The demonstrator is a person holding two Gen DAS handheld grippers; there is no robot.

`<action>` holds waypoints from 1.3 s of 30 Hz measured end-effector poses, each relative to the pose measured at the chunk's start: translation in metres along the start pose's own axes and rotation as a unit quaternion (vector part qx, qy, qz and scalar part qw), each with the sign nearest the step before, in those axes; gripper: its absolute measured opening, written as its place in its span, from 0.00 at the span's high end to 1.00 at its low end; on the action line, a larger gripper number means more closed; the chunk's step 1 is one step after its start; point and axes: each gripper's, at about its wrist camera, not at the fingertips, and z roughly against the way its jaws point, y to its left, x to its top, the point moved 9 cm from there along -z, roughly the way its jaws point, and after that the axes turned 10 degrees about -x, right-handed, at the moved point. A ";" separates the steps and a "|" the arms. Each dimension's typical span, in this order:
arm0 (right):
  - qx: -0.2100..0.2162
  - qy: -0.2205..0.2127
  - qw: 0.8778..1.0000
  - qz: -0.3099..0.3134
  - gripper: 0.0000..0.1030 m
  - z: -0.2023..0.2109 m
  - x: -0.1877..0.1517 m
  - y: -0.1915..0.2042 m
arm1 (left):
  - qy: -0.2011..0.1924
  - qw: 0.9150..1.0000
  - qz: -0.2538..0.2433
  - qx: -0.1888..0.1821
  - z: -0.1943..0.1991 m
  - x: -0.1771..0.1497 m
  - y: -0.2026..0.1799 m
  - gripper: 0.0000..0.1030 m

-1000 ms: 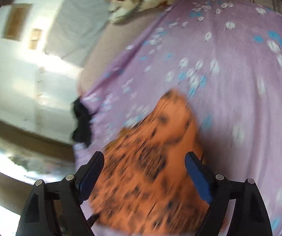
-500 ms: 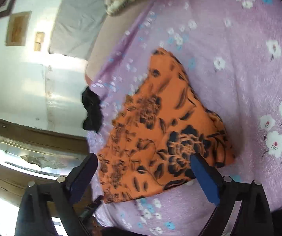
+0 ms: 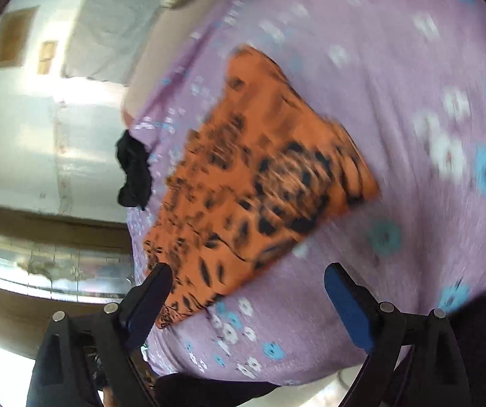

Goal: Fold small clothes
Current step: 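Smooth the folded blouse flat with both tools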

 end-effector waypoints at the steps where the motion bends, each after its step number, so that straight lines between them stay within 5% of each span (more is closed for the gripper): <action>1: -0.002 -0.002 1.000 -0.004 0.10 -0.004 0.002 -0.009 | -0.001 1.000 -0.002 0.000 0.000 0.000 0.000 0.24; 11: -0.003 -0.052 0.997 -0.054 0.10 -0.015 0.039 -0.008 | 0.002 1.000 0.004 0.000 -0.010 0.006 0.002 0.24; 22: -0.034 -0.085 0.995 -0.030 0.14 -0.018 0.052 0.002 | 0.012 1.000 -0.005 0.006 -0.022 0.007 -0.004 0.24; 26: -0.052 -0.086 0.995 -0.015 0.21 -0.018 0.052 0.000 | 0.013 1.000 -0.010 0.010 -0.026 0.009 -0.006 0.24; 37: -0.054 -0.085 0.995 -0.013 0.22 -0.023 0.055 -0.003 | 0.012 1.000 -0.021 0.003 -0.037 0.013 -0.019 0.24; 38: -0.063 -0.085 0.994 -0.010 0.32 -0.023 0.056 -0.004 | 0.016 1.000 -0.024 0.004 -0.042 0.011 -0.021 0.24; 39: -0.079 -0.083 0.993 -0.004 0.53 -0.024 0.057 -0.008 | 0.022 0.999 -0.027 0.005 -0.047 0.010 -0.022 0.24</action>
